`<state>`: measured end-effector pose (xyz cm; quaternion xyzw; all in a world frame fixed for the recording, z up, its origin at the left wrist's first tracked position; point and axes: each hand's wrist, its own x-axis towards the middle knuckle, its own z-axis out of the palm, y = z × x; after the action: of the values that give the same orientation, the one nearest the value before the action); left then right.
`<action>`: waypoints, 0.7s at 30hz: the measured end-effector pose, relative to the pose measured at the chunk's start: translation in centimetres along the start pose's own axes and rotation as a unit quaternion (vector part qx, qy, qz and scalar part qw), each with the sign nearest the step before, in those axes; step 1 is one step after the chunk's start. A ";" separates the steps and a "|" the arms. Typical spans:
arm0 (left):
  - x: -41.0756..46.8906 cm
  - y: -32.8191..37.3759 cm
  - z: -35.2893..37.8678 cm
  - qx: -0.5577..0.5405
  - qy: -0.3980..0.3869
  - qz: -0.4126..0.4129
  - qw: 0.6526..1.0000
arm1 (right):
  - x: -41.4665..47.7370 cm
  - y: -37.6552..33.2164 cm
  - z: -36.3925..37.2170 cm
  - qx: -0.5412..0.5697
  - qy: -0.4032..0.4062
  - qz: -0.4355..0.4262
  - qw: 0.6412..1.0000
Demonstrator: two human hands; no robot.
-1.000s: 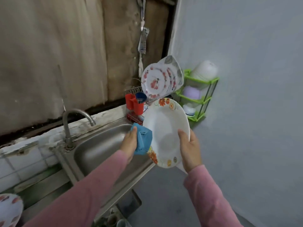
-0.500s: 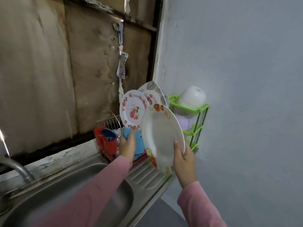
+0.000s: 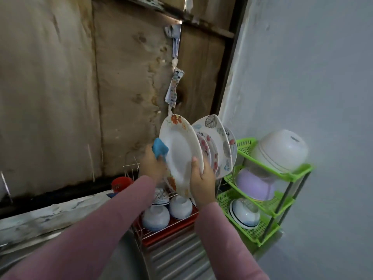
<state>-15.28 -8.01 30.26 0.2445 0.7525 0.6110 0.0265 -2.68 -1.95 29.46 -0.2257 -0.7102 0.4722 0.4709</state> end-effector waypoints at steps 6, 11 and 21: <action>0.3 -1.4 1.3 0.011 0.038 0.007 0.999 | 3.7 1.6 3.5 -0.049 -0.023 -0.028 0.998; 0.9 -1.6 2.8 0.019 0.076 -0.014 0.997 | 5.9 4.9 5.6 -0.082 -0.047 -0.023 0.995; 0.3 -3.0 5.1 0.010 0.151 -0.083 0.985 | 7.3 6.7 3.0 -0.060 -0.182 -0.055 0.980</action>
<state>-14.80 -3.62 26.28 0.0866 0.7717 0.6289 -0.0393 -9.50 5.31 26.52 -0.1248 -0.8224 0.4352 0.3444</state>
